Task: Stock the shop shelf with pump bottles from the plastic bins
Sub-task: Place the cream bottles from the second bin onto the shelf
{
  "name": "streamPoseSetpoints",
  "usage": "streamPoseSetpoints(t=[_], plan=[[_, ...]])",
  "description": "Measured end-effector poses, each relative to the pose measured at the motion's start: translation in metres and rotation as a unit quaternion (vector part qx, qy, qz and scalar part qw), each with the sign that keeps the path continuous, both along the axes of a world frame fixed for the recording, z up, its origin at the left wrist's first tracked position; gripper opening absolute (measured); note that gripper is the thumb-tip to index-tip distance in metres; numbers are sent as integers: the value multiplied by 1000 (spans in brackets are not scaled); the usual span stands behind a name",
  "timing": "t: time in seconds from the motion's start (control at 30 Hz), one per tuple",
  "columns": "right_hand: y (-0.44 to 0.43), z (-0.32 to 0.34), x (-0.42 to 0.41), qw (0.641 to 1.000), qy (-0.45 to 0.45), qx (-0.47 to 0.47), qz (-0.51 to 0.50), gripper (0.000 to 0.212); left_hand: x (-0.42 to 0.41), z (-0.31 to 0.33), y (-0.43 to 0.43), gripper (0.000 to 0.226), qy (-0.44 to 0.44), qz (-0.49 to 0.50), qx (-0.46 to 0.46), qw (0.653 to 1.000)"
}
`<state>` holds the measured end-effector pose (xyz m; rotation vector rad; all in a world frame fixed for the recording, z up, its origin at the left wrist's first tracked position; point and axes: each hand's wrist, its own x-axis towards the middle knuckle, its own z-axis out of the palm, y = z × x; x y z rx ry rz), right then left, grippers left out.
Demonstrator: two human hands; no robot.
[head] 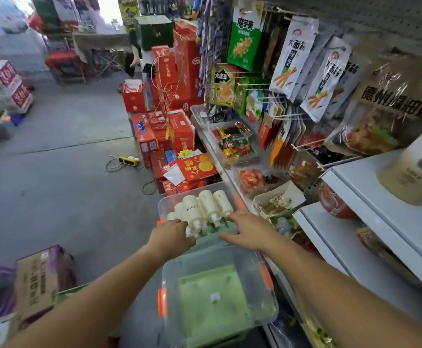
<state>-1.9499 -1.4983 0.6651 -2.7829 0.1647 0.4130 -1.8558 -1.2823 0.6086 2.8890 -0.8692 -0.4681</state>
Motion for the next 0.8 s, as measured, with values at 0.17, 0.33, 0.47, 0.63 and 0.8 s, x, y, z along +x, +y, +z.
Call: streamPoseSetpoints(t=[0.17, 0.33, 0.47, 0.63, 0.8], plan=[[-19, -32, 31, 999, 35, 28, 27, 63, 9, -24, -3, 46, 10, 22, 3, 1000], [-34, -65, 63, 995, 59, 37, 67, 67, 15, -53, -5, 48, 14, 53, 12, 998], [-40, -91, 79, 991, 85, 28, 97, 67, 17, -78, -5, 48, 27, 62, 17, 998], [-41, -118, 96, 989, 101, 32, 107, 68, 34, -104, -5, 51, 45, 51, 35, 997], [-41, -142, 114, 987, 113, 34, 104, 67, 58, -134, -9, 51, 64, 30, 31, 997]])
